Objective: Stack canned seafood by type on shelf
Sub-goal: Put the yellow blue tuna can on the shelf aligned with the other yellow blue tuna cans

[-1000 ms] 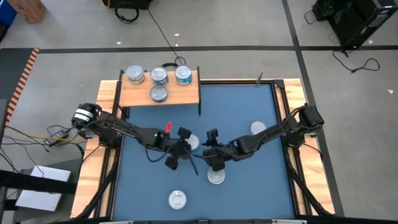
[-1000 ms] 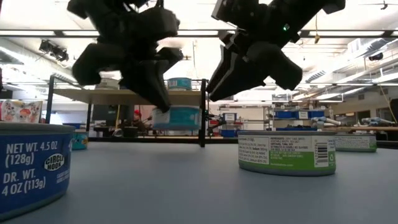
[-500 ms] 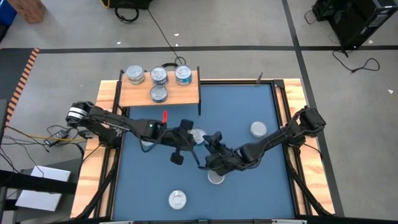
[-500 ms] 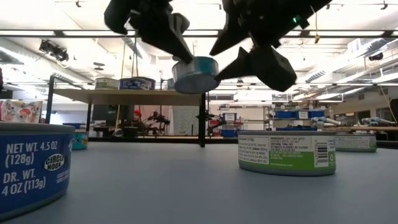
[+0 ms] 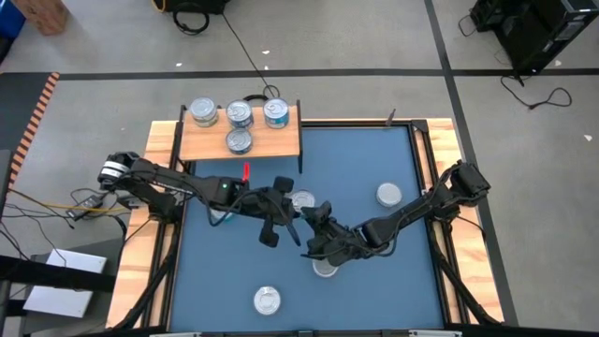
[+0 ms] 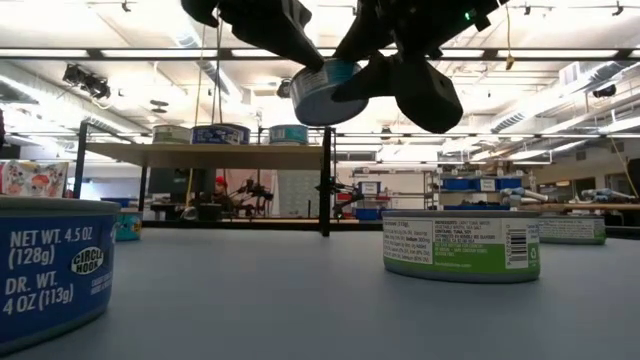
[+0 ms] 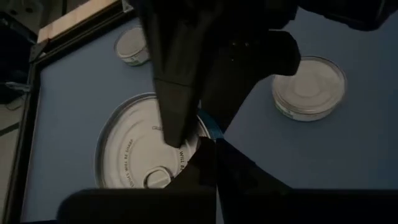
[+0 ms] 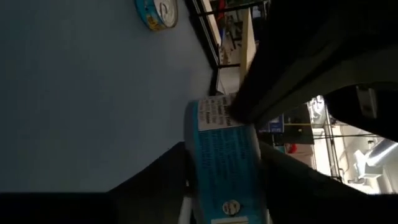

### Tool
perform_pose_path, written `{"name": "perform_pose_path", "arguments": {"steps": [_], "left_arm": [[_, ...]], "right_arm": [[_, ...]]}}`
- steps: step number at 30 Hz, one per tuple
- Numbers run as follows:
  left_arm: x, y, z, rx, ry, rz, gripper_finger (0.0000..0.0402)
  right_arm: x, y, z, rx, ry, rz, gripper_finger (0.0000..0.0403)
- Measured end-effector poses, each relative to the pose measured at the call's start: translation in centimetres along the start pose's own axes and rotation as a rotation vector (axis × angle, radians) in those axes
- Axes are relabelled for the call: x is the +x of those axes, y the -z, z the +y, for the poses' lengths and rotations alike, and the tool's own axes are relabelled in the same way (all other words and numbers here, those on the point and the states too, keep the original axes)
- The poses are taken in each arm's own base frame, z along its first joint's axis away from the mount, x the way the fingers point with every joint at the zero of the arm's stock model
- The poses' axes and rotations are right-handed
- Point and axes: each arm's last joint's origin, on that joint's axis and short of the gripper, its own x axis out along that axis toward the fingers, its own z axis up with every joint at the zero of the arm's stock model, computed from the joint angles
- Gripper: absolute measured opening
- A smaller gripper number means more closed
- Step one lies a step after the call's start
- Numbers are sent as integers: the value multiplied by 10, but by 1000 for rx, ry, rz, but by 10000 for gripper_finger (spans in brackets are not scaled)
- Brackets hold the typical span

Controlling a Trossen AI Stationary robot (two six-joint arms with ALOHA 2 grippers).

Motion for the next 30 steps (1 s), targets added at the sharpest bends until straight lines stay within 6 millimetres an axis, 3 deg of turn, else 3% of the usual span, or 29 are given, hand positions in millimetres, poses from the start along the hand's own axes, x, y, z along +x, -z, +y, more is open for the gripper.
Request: {"name": "perform_pose_path", "arguments": {"steps": [4,13,23,30], "left_arm": [[-1,-1,0,38,-70,18,5],[-6,-3,-18,307,-272,129,71],[-12,-5,-28,338,-444,193,177],[-12,-4,-31,378,-452,213,210]], "right_arm": [[0,0,-1,15,12,5,140],[5,0,-6,87,38,11,140],[5,-5,-14,175,87,-15,140],[4,-6,-16,206,96,-30,140]]}}
